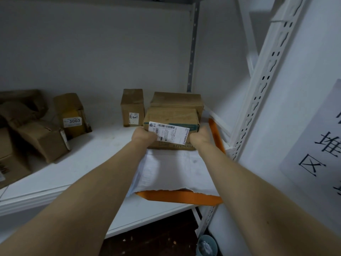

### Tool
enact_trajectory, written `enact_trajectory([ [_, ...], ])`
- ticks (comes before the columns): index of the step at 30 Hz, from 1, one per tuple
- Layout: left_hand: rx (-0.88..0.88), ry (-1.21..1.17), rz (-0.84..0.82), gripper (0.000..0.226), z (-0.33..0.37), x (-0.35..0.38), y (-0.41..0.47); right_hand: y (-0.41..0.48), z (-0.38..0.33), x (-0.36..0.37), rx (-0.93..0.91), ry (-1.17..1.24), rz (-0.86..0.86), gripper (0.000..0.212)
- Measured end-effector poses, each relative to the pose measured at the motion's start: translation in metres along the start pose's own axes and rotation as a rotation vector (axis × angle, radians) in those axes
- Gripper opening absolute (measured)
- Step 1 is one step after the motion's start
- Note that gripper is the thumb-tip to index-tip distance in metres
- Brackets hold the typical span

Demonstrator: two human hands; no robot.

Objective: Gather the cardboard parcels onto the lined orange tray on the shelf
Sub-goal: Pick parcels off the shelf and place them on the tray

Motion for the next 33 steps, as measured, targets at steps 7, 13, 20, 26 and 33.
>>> enact_trajectory([
  [7, 0.061, -0.034, 0.077, 0.023, 0.014, -0.020, -0.023, -0.031, -0.035, -0.020, -0.200, -0.154, 0.308, 0.068],
  [13, 0.074, -0.045, 0.160, 0.013, 0.016, -0.054, -0.050, -0.053, -0.078, 0.023, -0.467, -0.299, 0.156, 0.050],
  [20, 0.040, 0.009, 0.230, 0.032, 0.002, -0.105, -0.053, -0.051, -0.098, 0.106, -0.501, -0.375, -0.157, 0.042],
  [26, 0.029, 0.047, 0.166, 0.022, -0.007, -0.148, -0.017, -0.009, -0.109, 0.164, -0.369, -0.429, -0.187, 0.042],
  [33, 0.065, 0.131, 0.096, 0.039, 0.008, -0.175, 0.058, 0.048, -0.128, 0.197, -0.207, -0.426, -0.043, 0.048],
])
Point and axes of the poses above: each hand's wrist, its own y-axis towards the middle knuckle, its own x-axis out of the palm, z = x × y, the point moved 5 cm from there along y, towards the middle knuckle, and after that the axes turned 13 degrees about -z, right-handed, at the moved point
